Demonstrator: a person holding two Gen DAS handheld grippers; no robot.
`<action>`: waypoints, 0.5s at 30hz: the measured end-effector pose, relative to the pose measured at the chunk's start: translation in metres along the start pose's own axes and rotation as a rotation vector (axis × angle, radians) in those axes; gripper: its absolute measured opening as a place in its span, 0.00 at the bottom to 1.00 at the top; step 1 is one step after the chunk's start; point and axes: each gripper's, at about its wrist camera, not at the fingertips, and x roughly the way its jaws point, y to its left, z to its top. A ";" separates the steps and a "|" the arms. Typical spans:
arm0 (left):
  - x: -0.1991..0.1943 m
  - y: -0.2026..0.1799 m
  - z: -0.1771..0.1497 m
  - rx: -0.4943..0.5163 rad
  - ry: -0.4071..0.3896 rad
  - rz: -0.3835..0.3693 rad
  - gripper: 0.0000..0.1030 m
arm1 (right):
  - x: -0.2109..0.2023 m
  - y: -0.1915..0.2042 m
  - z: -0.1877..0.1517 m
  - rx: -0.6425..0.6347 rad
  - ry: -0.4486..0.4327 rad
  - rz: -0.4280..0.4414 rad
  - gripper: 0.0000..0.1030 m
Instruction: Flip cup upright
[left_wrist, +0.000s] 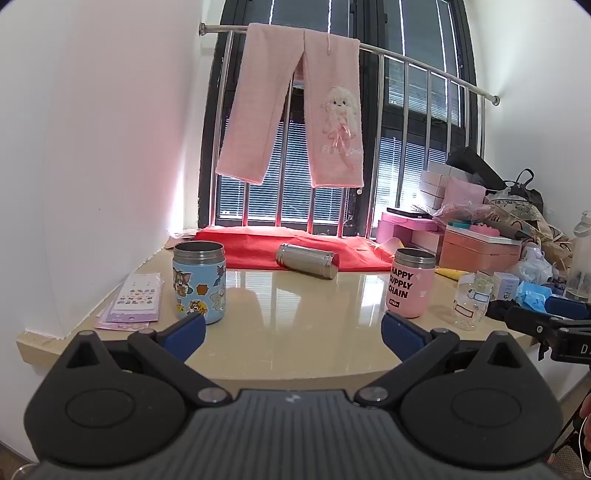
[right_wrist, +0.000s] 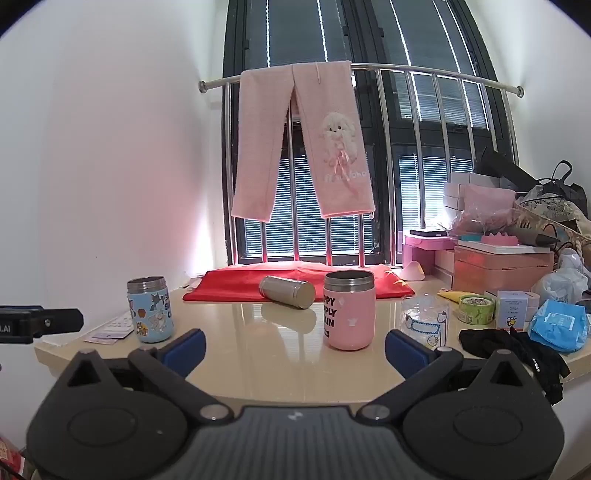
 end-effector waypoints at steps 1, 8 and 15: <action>0.000 0.000 0.000 0.000 0.000 -0.001 1.00 | 0.000 0.000 0.000 0.001 -0.002 0.000 1.00; 0.000 0.000 0.000 0.000 -0.001 -0.001 1.00 | 0.000 0.000 -0.001 0.001 -0.001 0.000 1.00; 0.001 0.000 -0.001 -0.001 -0.001 0.000 1.00 | -0.001 0.001 -0.001 -0.001 -0.002 -0.001 1.00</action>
